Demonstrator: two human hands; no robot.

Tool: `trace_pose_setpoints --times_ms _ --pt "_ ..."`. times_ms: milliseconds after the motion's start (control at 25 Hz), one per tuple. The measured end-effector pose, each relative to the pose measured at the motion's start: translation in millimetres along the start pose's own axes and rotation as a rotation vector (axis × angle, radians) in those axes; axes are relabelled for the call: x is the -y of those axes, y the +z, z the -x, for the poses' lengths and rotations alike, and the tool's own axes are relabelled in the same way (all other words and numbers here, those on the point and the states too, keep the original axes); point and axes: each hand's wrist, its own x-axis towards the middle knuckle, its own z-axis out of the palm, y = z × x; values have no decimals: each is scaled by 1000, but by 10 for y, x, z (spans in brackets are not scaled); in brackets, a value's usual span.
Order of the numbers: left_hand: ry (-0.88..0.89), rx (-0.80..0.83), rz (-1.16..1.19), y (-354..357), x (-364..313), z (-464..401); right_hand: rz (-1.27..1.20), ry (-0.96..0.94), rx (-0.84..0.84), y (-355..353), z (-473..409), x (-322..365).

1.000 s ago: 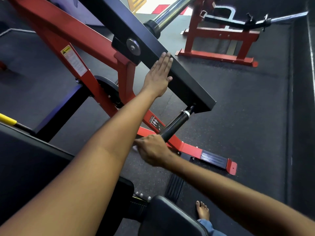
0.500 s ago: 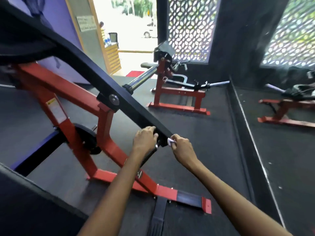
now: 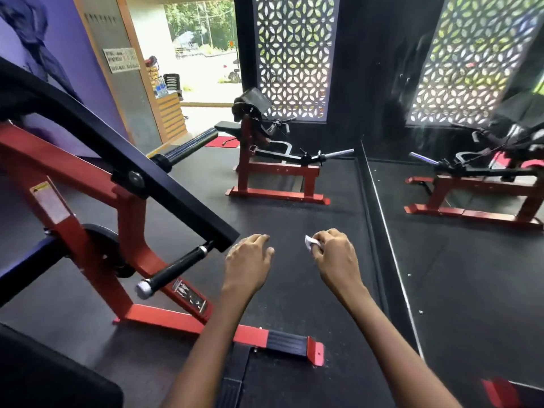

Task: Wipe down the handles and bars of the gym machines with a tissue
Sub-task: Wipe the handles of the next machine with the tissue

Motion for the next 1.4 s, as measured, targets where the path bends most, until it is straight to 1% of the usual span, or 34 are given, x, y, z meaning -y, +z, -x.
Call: trace_pose_setpoints --times_ms 120,280,400,520,640,840,1000,1200,1400 --pt "-5 -18 23 206 -482 28 2 -16 18 -334 -55 -438" --pt "12 -40 19 367 -1001 -124 46 -47 40 -606 -286 -839" --pt "23 -40 10 506 -1306 -362 27 -39 41 -657 -567 -1096" --pt "17 -31 -12 684 -1437 -746 14 -46 72 -553 -904 -1319" --pt "5 -50 -10 867 -1505 -1317 15 -84 106 -357 -1466 -1510" --pt "-43 -74 20 1177 -1551 -2590 19 -119 127 65 -2741 -1848" --pt "-73 -51 9 1389 -1540 -3586 -14 -126 160 390 -3737 -2087" --pt "-137 -72 -43 1690 -1281 -4859 -94 -145 212 1145 -4955 -2273" --pt "-276 -145 -54 1966 -951 -6324 -106 -284 280 1998 -6457 -2351"
